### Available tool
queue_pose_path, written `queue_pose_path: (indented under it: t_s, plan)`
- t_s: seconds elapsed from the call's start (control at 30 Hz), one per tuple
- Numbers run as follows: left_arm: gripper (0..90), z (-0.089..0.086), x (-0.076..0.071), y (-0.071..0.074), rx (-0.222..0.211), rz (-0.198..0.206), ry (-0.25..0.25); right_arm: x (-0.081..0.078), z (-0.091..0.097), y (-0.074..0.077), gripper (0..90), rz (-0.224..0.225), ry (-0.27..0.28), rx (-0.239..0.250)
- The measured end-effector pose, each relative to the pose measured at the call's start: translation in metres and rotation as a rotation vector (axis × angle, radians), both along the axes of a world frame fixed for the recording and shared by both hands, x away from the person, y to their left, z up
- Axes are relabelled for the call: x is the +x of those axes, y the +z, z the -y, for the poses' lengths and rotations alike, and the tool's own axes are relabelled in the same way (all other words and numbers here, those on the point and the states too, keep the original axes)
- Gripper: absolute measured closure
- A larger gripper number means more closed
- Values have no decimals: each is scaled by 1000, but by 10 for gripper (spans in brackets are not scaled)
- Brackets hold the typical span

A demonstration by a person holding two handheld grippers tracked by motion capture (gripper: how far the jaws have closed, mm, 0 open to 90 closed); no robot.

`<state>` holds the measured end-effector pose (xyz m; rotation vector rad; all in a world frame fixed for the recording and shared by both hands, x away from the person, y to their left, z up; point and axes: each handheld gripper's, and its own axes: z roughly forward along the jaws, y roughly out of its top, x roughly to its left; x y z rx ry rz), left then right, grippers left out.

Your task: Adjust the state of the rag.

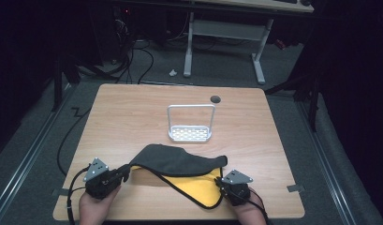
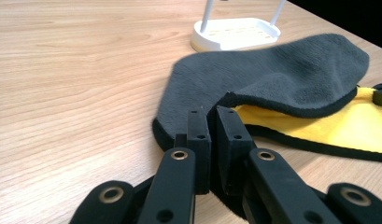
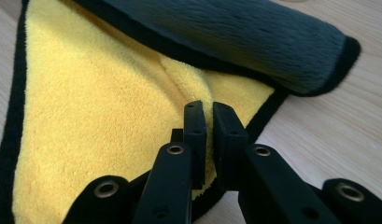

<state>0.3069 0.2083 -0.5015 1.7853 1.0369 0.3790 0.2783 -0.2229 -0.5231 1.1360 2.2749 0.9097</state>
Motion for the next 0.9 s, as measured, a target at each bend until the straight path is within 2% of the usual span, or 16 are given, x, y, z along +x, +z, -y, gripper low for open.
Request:
queue_pose_path:
  t_s: [0.23,0.37,0.5,0.63,0.73,0.9]
  plan:
    - [846,-3,-2,4,-7,15,6,4,23,-2,853,-11,-53,1]
    - [846,-2,-6,9,-3,40,-4,9,41,-2,853,-10,-108,4]
    - [846,0,-8,10,-2,45,-17,13,56,-3,854,-9,-157,12]
    - [847,2,-7,9,-6,39,-17,14,59,-3,841,-14,-171,27]
    - [846,2,-7,9,-9,39,-16,13,59,-1,773,-20,-176,52]
    - [844,1,-7,8,-15,37,-17,4,61,10,689,12,-200,112]
